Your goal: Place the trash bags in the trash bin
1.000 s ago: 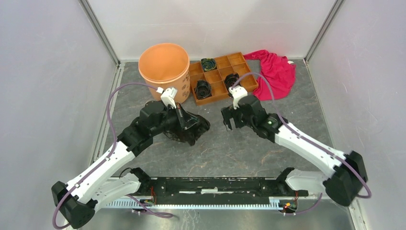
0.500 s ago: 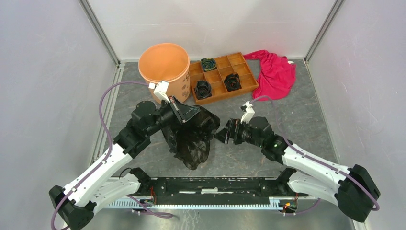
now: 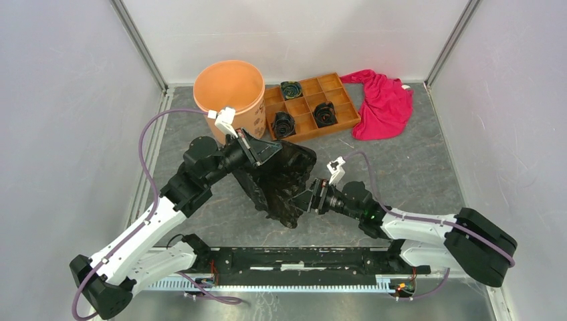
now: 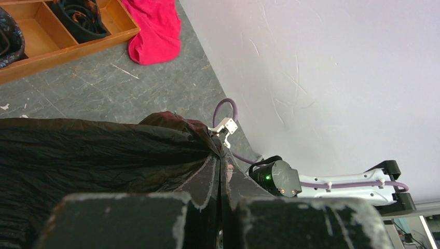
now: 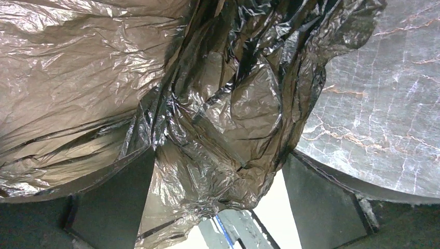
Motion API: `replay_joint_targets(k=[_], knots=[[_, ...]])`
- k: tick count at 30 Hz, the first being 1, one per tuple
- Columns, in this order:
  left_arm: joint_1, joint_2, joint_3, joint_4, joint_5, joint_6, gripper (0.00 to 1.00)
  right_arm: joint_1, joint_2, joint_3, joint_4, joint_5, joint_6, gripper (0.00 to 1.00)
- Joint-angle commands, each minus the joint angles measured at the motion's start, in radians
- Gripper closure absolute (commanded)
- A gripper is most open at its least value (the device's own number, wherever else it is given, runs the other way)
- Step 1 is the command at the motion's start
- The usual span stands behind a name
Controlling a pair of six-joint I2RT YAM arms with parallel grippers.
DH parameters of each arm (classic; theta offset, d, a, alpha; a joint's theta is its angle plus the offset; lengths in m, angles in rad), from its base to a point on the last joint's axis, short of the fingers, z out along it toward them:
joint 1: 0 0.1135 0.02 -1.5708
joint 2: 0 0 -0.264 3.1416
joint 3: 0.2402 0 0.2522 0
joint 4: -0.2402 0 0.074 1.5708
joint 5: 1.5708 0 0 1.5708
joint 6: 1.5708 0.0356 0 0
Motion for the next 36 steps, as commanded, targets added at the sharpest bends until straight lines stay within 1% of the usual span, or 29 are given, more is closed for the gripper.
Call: replay_joint_targets(k=[1,2,4,7,8,9,10,12,13,14,15,16,17,18,19,21,22,24,25,27,29,31,32,33,35,36], knots=[[0.001,-0.014,0.036,0.047,0.015,-0.032,0.98,0.000,0.058,-0.068,0.334,0.031,0.019,0.02],[0.001,-0.017,0.034,0.046,0.016,-0.031,0.98,0.000,0.069,-0.080,0.387,0.047,0.027,0.02],[0.001,-0.025,0.033,0.033,0.013,-0.023,0.98,-0.005,0.100,-0.082,0.433,0.064,0.037,0.02],[0.002,-0.042,0.030,0.012,0.007,-0.009,0.98,-0.012,0.145,-0.063,0.446,0.097,0.004,0.02],[0.001,-0.050,0.025,0.005,0.005,-0.004,0.98,-0.017,0.163,-0.061,0.454,0.101,0.001,0.05],[0.002,-0.060,0.020,-0.006,0.003,0.002,0.98,-0.028,0.184,-0.062,0.481,0.095,-0.003,0.13],[0.001,-0.071,0.013,-0.021,-0.003,0.011,0.98,-0.041,0.199,-0.069,0.508,0.085,-0.005,0.24],[0.001,-0.103,-0.010,-0.058,-0.029,0.036,0.98,-0.074,0.207,-0.103,0.547,0.074,-0.006,0.54],[0.001,-0.122,-0.024,-0.082,-0.050,0.046,0.98,-0.090,0.201,-0.119,0.550,0.068,-0.017,0.64],[0.001,-0.141,-0.039,-0.107,-0.075,0.056,0.98,-0.113,0.190,-0.133,0.532,0.057,-0.045,0.77],[0.001,-0.165,-0.055,-0.136,-0.107,0.068,0.98,-0.132,0.173,-0.135,0.492,0.047,-0.085,0.85],[0.001,-0.181,-0.078,-0.158,-0.137,0.071,0.98,-0.143,0.156,-0.111,0.390,0.031,-0.158,0.90],[0.002,-0.192,-0.100,-0.173,-0.168,0.071,0.98,-0.160,0.147,-0.054,0.229,0.014,-0.247,0.97],[0.002,-0.194,-0.122,-0.183,-0.203,0.071,0.98,-0.175,0.143,0.037,0.012,0.021,-0.329,1.00],[0.002,-0.185,-0.134,-0.188,-0.211,0.074,0.98,-0.182,0.138,0.094,-0.159,0.059,-0.420,1.00],[0.002,-0.129,-0.124,-0.189,-0.228,0.085,0.98,-0.201,0.107,0.205,-0.355,0.128,-0.549,1.00],[0.003,-0.087,-0.095,-0.181,-0.225,0.100,0.98,-0.215,0.087,0.247,-0.419,0.167,-0.605,1.00],[0.004,0.019,0.046,-0.173,-0.198,0.157,0.98,-0.245,0.042,0.389,-0.583,0.254,-0.693,1.00],[0.004,0.083,0.152,-0.185,-0.172,0.194,0.98,-0.252,0.022,0.490,-0.673,0.285,-0.734,1.00],[0.003,0.193,0.412,-0.230,-0.085,0.262,0.98,-0.255,-0.004,0.719,-0.817,0.336,-0.829,1.00],[0.002,0.261,0.659,-0.229,0.027,0.307,0.98,-0.254,-0.029,0.952,-0.899,0.307,-0.907,1.00],[0.002,0.270,0.784,-0.169,0.122,0.312,0.98,-0.253,-0.046,1.153,-0.938,0.237,-0.959,1.00],[0.002,0.252,0.799,-0.127,0.147,0.307,0.98,-0.253,-0.064,1.219,-0.940,0.203,-0.976,0.99],[0.001,0.222,0.782,-0.079,0.155,0.300,0.98,-0.254,-0.093,1.245,-0.920,0.172,-0.998,1.00],[0.002,0.145,0.685,-0.023,0.108,0.279,0.98,-0.253,-0.171,1.205,-0.850,0.155,-1.035,1.00],[0.002,0.089,0.585,-0.007,0.065,0.270,0.98,-0.253,-0.211,1.156,-0.815,0.155,-1.049,1.00]])
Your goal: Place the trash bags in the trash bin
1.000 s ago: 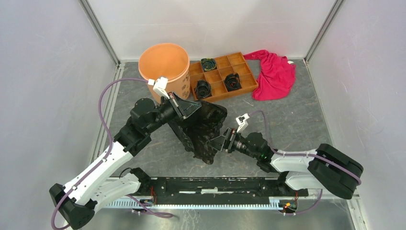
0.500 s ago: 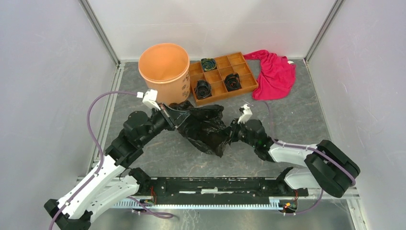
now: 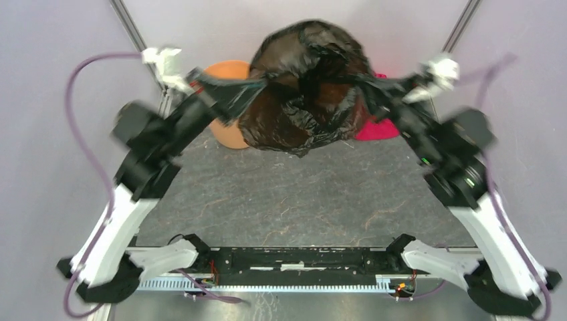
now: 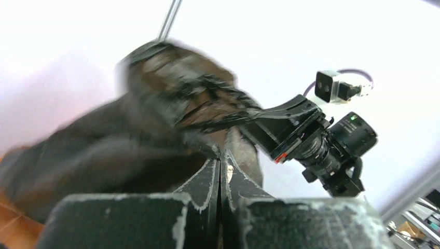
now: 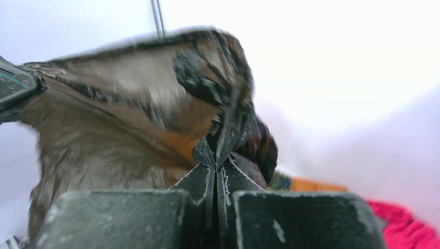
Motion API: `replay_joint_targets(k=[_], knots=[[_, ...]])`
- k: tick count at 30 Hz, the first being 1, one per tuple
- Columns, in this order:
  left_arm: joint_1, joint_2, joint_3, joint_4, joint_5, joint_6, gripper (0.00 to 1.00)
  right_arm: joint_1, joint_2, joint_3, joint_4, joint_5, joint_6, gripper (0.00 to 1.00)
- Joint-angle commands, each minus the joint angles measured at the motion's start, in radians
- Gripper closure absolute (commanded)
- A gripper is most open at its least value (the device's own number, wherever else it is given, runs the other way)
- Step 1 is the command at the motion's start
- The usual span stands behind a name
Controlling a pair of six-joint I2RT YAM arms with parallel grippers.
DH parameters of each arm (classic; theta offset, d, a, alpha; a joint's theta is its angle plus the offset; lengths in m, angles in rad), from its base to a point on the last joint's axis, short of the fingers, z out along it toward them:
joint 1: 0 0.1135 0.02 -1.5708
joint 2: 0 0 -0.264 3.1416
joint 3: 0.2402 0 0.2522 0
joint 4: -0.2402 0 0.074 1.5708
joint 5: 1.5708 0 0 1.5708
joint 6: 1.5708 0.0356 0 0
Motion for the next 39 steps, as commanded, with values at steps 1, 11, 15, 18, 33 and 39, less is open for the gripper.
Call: replay_joint_targets(k=[1,11,15,18,33,39], knots=[[0.002,-0.194,-0.228,0.120,-0.038,0.033,0.98,0.002,-0.190,-0.135,0.033,-0.038,-0.146,0.99],[0.002,-0.393,-0.944,-0.026,-0.247,-0.156,0.98,0.002,-0.372,-0.917,0.039,-0.004,-0.018,0.99],[0.003,-0.473,-1.001,-0.036,-0.183,-0.176,0.98,0.002,-0.411,-0.910,-0.048,-0.020,-0.040,1.00],[0.003,-0.479,-0.907,-0.041,-0.121,-0.147,0.98,0.002,-0.403,-0.770,-0.131,-0.045,-0.065,0.99],[0.002,-0.477,-0.699,-0.094,-0.022,-0.183,0.98,0.001,-0.402,-0.614,-0.230,-0.152,0.030,0.99],[0.002,-0.351,-0.500,-0.025,0.123,-0.130,0.98,0.001,-0.344,-0.517,-0.211,-0.159,0.089,0.99]])
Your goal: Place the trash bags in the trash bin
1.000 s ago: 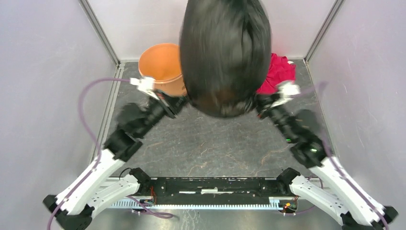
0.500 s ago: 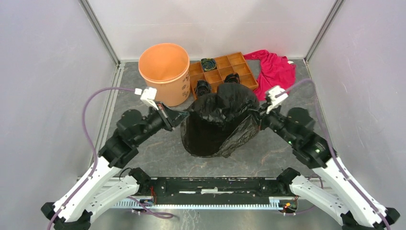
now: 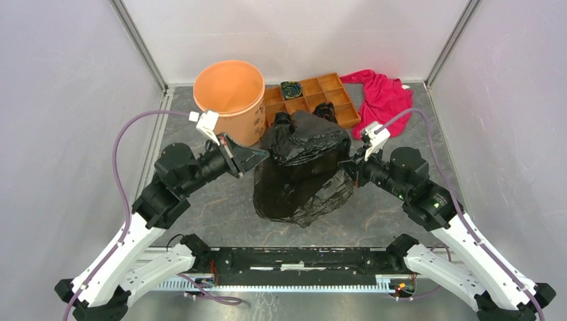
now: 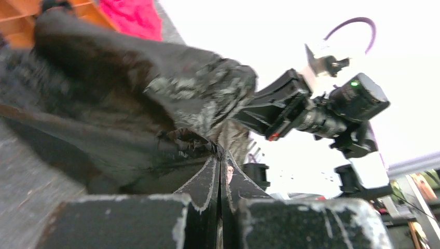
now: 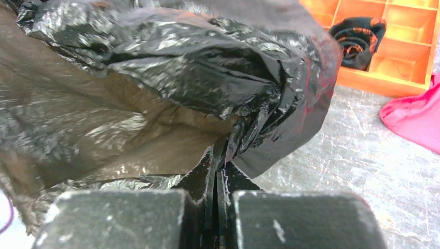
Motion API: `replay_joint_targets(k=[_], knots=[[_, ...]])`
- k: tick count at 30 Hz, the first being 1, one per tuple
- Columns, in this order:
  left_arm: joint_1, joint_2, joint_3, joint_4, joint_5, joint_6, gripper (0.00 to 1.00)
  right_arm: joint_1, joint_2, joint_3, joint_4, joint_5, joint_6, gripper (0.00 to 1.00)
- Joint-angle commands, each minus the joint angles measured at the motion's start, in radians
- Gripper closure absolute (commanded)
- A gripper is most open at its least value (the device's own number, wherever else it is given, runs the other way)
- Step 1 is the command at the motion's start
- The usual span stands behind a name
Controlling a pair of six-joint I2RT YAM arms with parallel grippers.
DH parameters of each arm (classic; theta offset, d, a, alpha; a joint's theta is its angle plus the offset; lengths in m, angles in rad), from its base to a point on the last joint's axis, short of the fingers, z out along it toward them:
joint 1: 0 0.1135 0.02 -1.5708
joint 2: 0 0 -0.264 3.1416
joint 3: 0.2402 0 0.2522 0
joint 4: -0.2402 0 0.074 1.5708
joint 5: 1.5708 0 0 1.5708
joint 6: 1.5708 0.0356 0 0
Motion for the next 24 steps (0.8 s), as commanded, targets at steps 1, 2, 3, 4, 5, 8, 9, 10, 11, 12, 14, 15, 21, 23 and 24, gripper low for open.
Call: replay_joint_targets(k=[1,2,3,4,5,8,9,10,11,12,14,15,21,23,24], knots=[[0.002,0.093,0.178,0.111,0.145,0.028,0.98,0.000,0.013,0.111,0.047,-0.016,0.065,0.99],[0.002,0.127,0.210,0.119,0.158,0.035,0.98,0.001,0.008,0.117,0.060,-0.014,0.072,0.99],[0.002,0.159,0.238,0.122,0.166,0.042,0.98,0.001,0.001,0.119,0.073,-0.008,0.075,0.97],[0.002,0.197,0.257,0.129,0.175,0.048,0.98,0.001,-0.002,0.120,0.087,-0.002,0.078,0.96],[0.002,0.232,0.267,0.145,0.185,0.048,0.98,0.002,0.000,0.122,0.103,-0.008,0.081,0.94],[0.001,0.334,0.265,0.221,0.221,0.003,0.98,0.001,0.029,0.121,0.161,-0.068,0.101,0.87],[-0.001,0.367,0.263,0.250,0.236,-0.015,0.98,0.001,0.049,0.121,0.190,-0.117,0.109,0.84],[-0.004,0.394,0.258,0.282,0.244,-0.035,0.98,0.001,0.077,0.125,0.206,-0.152,0.115,0.84],[-0.007,0.420,0.253,0.309,0.244,-0.058,0.98,0.002,0.100,0.137,0.217,-0.188,0.120,0.83],[-0.011,0.433,0.244,0.356,0.241,-0.072,0.98,0.002,0.124,0.147,0.222,-0.210,0.122,0.83],[-0.024,0.474,0.239,0.421,0.233,-0.103,0.98,0.002,0.152,0.159,0.246,-0.232,0.132,0.83],[-0.029,0.492,0.248,0.424,0.224,-0.103,0.98,0.001,0.163,0.153,0.274,-0.240,0.142,0.81],[-0.044,0.554,0.282,0.395,0.157,-0.072,0.98,0.001,0.212,0.159,0.353,-0.225,0.226,0.81],[-0.044,0.554,0.291,0.377,0.123,-0.047,0.98,0.001,0.218,0.170,0.346,-0.185,0.243,0.81],[-0.044,0.552,0.293,0.369,0.105,-0.035,0.98,0.000,0.218,0.174,0.344,-0.158,0.249,0.81]])
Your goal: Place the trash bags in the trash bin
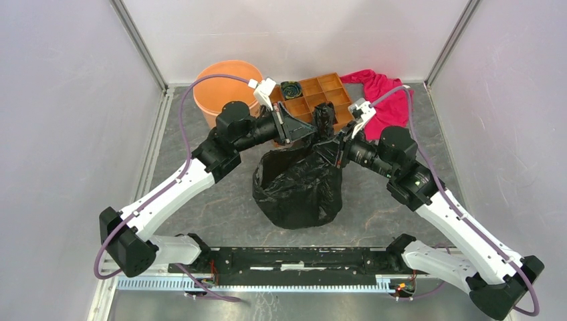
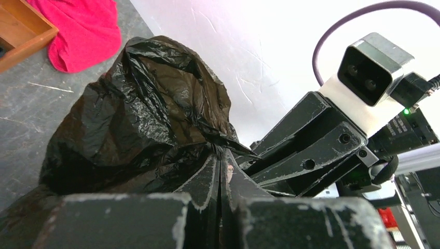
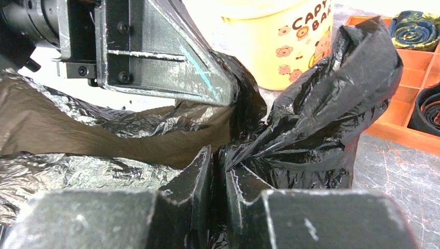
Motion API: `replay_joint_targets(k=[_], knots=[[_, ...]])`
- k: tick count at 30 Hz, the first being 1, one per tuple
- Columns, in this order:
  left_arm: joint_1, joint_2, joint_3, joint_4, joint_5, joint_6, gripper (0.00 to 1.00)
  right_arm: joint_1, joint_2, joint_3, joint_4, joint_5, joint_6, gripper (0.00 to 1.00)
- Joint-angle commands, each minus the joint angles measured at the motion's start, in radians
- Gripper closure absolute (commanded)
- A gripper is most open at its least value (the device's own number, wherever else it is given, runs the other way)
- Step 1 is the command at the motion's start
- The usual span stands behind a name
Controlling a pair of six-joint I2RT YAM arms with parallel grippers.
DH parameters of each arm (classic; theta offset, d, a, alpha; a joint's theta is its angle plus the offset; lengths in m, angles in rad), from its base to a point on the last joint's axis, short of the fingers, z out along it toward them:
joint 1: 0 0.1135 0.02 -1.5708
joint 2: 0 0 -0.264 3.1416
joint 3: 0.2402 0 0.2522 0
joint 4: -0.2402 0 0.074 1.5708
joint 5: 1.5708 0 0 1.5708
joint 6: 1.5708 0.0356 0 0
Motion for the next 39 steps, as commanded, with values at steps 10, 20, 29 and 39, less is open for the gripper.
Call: replay_joint_targets(k=[10,20,29,39], knots=[[-0.003,-0.027,0.018,0.062,-0.153,0.060,0.98,-0.001,0.022,-0.065,0.418,-0.039,0.315,0.51],[-0.003,-0.012,0.005,0.099,-0.116,0.025,0.98,-0.001,0.067,-0.124,0.513,-0.052,0.363,0.06],[-0.003,-0.004,0.001,0.130,-0.079,-0.012,0.98,0.001,0.109,-0.129,0.516,0.004,0.284,0.07],[-0.003,-0.031,0.068,-0.024,-0.128,0.114,0.43,0.001,0.082,-0.199,0.501,0.119,0.254,0.94]])
